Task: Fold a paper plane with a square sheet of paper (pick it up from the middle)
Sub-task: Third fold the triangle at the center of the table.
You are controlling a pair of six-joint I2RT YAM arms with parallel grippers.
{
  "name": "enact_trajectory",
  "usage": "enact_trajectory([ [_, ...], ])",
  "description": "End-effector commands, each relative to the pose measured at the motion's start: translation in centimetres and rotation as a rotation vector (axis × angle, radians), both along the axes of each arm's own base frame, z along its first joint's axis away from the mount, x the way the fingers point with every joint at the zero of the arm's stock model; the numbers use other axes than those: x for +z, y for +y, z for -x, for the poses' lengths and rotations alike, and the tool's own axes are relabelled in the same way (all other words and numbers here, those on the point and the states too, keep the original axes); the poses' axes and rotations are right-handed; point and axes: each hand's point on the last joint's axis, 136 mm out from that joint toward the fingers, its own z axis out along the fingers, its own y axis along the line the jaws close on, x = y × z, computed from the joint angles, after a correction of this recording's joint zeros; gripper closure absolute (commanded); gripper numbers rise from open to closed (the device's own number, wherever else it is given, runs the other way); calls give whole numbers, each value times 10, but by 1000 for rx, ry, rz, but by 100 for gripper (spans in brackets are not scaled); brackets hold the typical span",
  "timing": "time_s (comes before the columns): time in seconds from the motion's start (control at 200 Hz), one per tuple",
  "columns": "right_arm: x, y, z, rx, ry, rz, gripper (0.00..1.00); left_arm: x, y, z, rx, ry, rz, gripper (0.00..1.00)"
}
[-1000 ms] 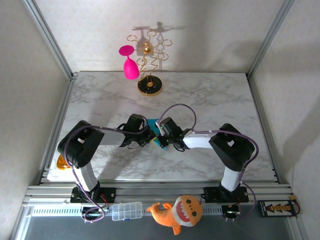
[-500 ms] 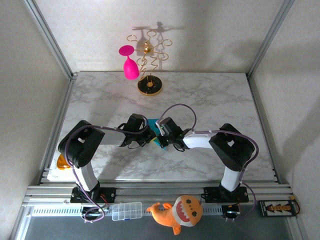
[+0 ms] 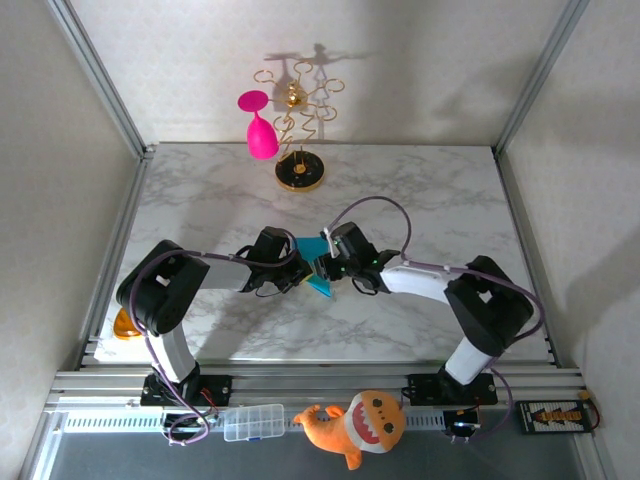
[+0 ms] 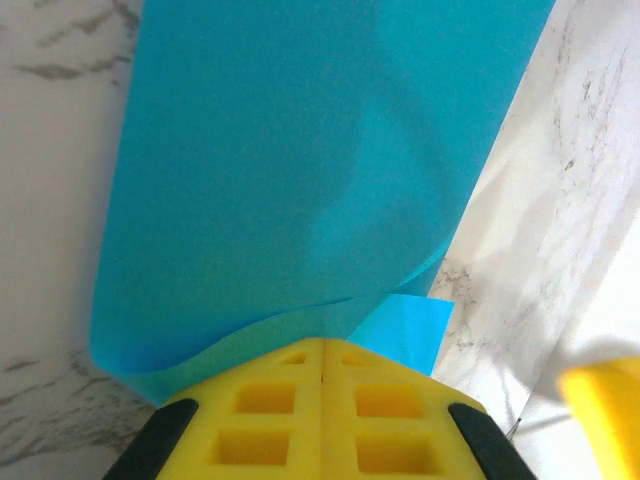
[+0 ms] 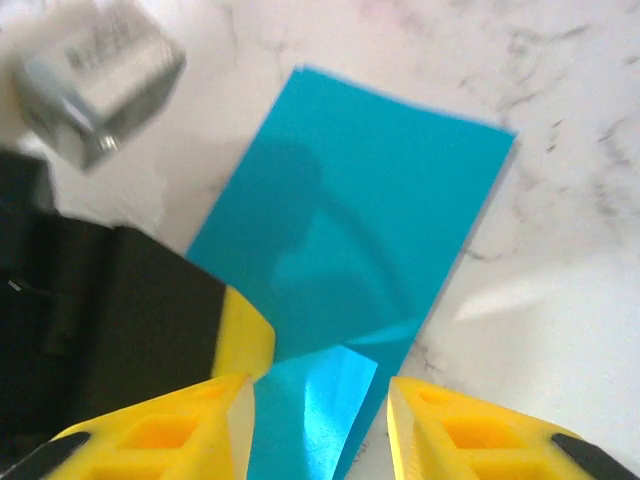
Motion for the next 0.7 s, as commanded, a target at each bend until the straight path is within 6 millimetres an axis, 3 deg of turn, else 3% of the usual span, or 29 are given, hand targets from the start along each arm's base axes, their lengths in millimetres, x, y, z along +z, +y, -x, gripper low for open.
enact_trajectory([
  [0.0, 21, 5, 1, -5, 36, -62, 59, -19, 8, 6, 4, 45, -65, 96],
  [0.115, 18, 13, 18, 60, 109, -104, 66, -18, 7, 6, 2, 41, -62, 96],
  [0.335, -1, 23, 54, 161, 277, -177, 90, -15, 6, 5, -4, 35, -52, 95],
  [0.696, -35, 24, 62, 150, 384, -149, 92, -8, 2, 3, -10, 22, -31, 94],
])
